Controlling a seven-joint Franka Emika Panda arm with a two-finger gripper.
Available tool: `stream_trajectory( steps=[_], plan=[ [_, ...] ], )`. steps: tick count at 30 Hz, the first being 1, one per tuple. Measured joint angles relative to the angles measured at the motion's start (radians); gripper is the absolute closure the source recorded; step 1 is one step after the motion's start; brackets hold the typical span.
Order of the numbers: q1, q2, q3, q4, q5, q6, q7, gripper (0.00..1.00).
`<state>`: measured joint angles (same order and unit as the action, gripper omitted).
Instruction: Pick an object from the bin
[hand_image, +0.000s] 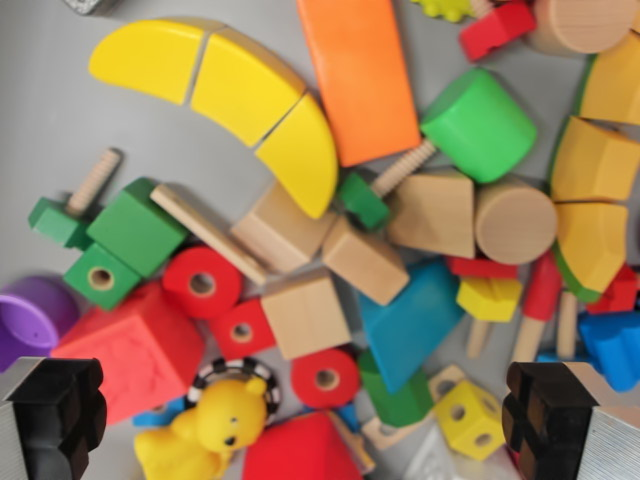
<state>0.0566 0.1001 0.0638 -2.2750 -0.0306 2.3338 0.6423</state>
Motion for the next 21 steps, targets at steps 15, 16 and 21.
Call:
stream_trajectory(
  steps=[15,16,21],
  plan=[
    [0.041,0.028,0.038,-0.086,0.0,0.126,-0.075,0.0],
    [0.045,0.032,0.04,-0.091,0.0,0.135,-0.08,0.0],
    [0.06,0.047,0.052,-0.114,-0.002,0.178,-0.102,0.0]
  ],
)
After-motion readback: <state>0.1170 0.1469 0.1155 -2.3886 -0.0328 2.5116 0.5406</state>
